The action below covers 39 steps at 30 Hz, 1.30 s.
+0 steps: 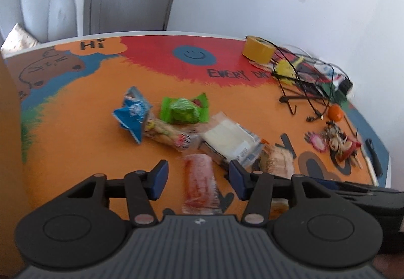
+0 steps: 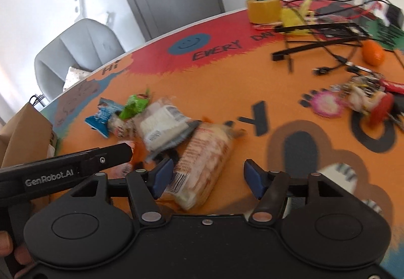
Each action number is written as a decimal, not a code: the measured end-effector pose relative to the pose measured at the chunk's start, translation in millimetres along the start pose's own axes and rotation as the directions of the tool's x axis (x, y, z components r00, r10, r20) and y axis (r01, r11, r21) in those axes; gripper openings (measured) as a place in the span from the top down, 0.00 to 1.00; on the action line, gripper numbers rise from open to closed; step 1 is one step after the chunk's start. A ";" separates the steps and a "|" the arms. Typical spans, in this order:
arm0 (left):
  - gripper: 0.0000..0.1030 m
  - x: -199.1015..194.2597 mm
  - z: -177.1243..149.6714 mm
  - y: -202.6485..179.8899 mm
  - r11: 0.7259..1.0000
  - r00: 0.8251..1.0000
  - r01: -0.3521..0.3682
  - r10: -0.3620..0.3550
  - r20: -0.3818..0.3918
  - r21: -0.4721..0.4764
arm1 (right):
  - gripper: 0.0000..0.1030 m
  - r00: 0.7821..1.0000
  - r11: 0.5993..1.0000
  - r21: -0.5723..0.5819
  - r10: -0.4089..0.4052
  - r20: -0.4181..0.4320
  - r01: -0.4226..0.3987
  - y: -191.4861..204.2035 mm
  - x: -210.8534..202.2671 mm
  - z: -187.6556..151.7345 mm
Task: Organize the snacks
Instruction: 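Grasp the pink translucent tube snack with the left gripper while the right grasps the cracker roll, then carry the pink tube snack in the left gripper while the right carries the cracker roll to the box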
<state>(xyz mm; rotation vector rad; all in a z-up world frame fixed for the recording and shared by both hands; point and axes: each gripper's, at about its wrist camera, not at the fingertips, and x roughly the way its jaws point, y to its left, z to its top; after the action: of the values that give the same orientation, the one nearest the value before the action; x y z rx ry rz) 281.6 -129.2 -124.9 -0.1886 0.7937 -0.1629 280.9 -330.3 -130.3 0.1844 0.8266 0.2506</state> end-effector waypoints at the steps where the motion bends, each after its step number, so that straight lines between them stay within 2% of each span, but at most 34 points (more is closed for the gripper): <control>1: 0.49 2.3 -1.7 -3.0 1.000 1.000 -0.008 0.008 -0.003 0.014 | 0.40 1.000 1.000 0.005 -0.005 0.003 0.005 -3.8 -2.8 -1.6; 3: 0.50 7.6 -5.4 -7.3 0.999 1.000 -0.019 0.020 -0.014 0.035 | 0.43 1.000 1.000 0.012 -0.017 0.009 0.016 -9.3 -7.8 -4.0; 6: 0.62 10.4 -13.0 -12.2 0.997 0.999 -0.035 0.036 -0.013 0.072 | 0.43 1.000 1.000 0.000 -0.019 0.024 0.019 -11.3 -11.8 -5.2; 7: 0.71 10.1 -14.8 -13.5 0.995 0.999 -0.052 0.052 -0.008 0.087 | 0.43 0.999 1.000 -0.001 -0.017 0.029 0.017 -11.3 -12.1 -5.1; 8: 0.75 9.5 -16.1 -13.2 0.994 0.998 -0.055 0.056 -0.006 0.094 | 0.43 0.999 1.000 0.000 -0.012 0.035 0.012 -11.0 -12.4 -4.9; 10: 0.79 7.1 -16.4 -9.7 0.995 0.999 -0.045 0.046 -0.013 0.090 | 0.43 0.999 1.000 -0.009 -0.002 0.043 0.003 -8.5 -10.7 -3.7; 15: 0.82 -5.3 -18.6 -4.9 0.995 0.999 -0.048 0.049 -0.011 0.085 | 0.45 0.998 1.000 -0.012 0.010 0.066 -0.009 -1.4 -3.4 -5.8; 17: 0.82 -9.9 -19.5 -3.8 0.995 0.999 -0.049 0.050 -0.009 0.082 | 0.55 0.998 1.000 -0.027 0.015 0.064 -0.014 1.8 -0.7 -10.7; 19: 0.82 -15.4 -19.6 -2.3 0.996 0.999 -0.049 0.050 -0.004 0.078 | 0.63 0.998 0.997 -0.069 -0.023 0.067 0.028 7.0 -1.8 -13.4; 22: 0.83 -24.5 -18.1 -0.1 0.997 0.999 -0.046 0.045 0.008 0.065 | 0.64 0.998 1.000 -0.010 0.018 0.054 -0.017 1.0 -6.6 -11.9; 30: 0.83 -49.6 -13.9 1.1 0.998 0.999 -0.032 0.029 0.044 0.060 | 0.65 0.993 0.998 -0.046 0.037 0.115 -0.032 15.1 -32.7 -6.5; 39: 0.83 -82.2 -3.6 6.7 0.997 0.994 -0.034 0.027 0.107 0.064 | 0.65 0.980 0.992 -0.084 0.105 0.168 -0.092 37.6 -49.3 3.7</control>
<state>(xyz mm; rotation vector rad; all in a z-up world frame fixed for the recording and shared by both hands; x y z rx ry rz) 222.7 -105.3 -72.1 -0.1218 0.6841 -0.1487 246.1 -309.0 -83.5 0.1730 0.6364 0.3540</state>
